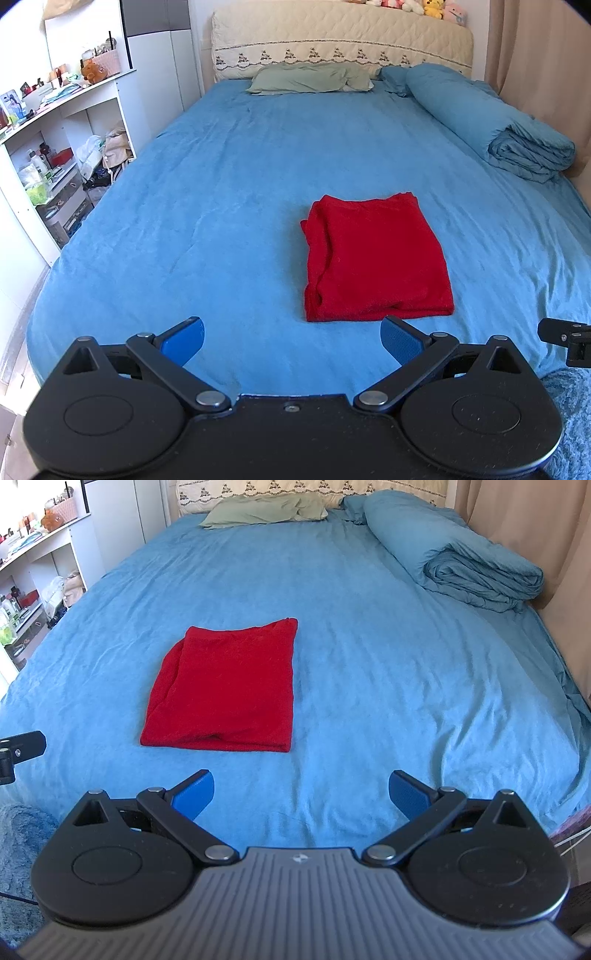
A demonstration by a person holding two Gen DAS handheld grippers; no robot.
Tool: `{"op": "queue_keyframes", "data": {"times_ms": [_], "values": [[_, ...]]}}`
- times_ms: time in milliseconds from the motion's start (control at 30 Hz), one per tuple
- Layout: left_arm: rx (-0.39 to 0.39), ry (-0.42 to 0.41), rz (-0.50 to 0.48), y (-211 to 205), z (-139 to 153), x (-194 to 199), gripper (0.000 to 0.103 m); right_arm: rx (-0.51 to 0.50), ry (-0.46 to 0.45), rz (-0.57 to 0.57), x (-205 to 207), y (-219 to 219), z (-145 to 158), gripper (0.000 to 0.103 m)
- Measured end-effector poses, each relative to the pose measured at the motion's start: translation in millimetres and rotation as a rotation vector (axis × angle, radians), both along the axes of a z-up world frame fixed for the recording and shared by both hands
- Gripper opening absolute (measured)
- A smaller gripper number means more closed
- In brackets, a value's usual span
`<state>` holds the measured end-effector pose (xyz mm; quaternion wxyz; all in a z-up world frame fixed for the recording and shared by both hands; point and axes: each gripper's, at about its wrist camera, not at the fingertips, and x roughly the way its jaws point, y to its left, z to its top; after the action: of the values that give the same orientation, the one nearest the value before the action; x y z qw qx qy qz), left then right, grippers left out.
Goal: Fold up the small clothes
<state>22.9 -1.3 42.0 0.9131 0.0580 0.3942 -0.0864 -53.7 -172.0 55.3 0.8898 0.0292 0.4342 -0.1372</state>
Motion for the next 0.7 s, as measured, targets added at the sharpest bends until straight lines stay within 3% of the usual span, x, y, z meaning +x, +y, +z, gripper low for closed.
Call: {"op": "queue_keyframes", "data": {"times_ms": [700], "values": [[0.002, -0.012, -0.003, 0.2, 2.0, 1.6, 0.103, 0.000, -0.001, -0.011, -0.7, 7.1, 0.8, 0.103]]}}
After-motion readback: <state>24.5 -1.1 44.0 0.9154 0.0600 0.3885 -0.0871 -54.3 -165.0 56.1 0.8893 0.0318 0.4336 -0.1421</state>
